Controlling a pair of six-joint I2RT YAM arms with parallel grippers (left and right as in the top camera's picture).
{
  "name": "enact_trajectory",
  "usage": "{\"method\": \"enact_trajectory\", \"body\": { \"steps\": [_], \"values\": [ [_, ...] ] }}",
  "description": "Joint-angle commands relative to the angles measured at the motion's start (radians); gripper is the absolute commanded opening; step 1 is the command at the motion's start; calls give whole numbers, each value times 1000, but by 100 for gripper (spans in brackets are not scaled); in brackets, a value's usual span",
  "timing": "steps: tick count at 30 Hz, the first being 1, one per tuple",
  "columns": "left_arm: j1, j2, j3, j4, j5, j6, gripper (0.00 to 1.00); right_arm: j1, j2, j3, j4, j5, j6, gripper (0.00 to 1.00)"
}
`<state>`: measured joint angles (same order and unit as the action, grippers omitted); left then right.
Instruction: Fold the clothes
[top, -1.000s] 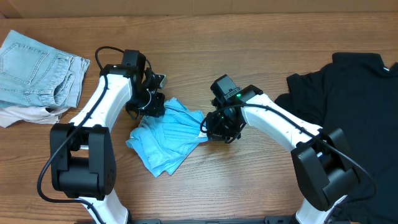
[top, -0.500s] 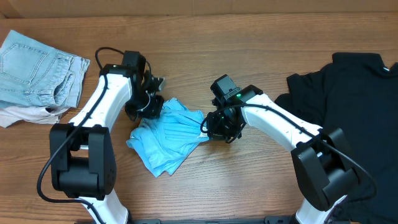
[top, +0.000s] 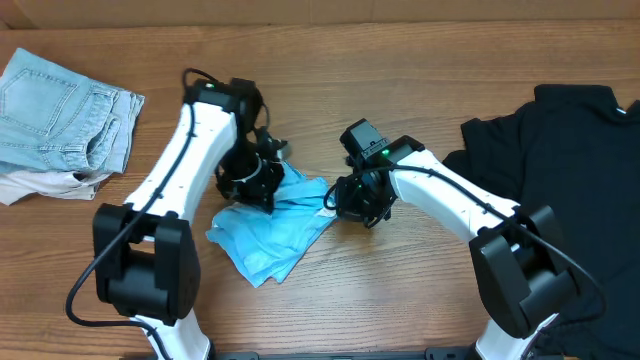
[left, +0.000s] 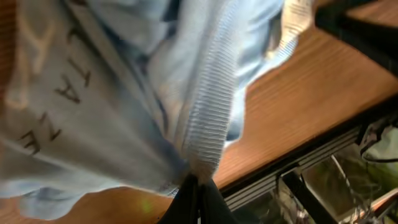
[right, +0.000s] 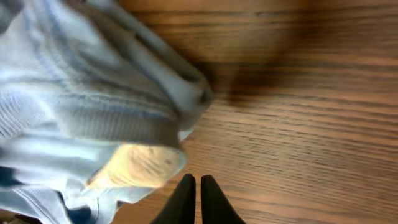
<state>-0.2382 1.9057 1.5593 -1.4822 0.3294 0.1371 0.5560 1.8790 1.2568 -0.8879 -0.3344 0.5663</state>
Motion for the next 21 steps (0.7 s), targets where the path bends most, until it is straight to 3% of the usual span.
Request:
{"method": "enact_trajectory", "body": {
  "steps": [1,3,5,10,13,17,21],
  "values": [
    [-44,-3,13,-18,-16,-46,4,-41,1,22,-5,21,13,13],
    [-51,-3,13,-32,-49,-72,4,-62,1,22,-10,19,13,19],
    [-51,-3,13,-51,-48,-71,24,-84,1,22,-8,-8,-34,31],
    [-49,-3,13,-133,-50,-71,42,-111,1,22,12,-111,-182,41],
    [-49,-3,13,-135,-107,-103,45,-111,1,22,42,-138,-192,43],
    [-48,-3,-6,-133,-262,-235,49,-111,1,22,120,-251,-261,43],
    [-48,-3,-101,-77,-315,-291,48,-111,1,21,183,-232,-261,60]
  ]
}}
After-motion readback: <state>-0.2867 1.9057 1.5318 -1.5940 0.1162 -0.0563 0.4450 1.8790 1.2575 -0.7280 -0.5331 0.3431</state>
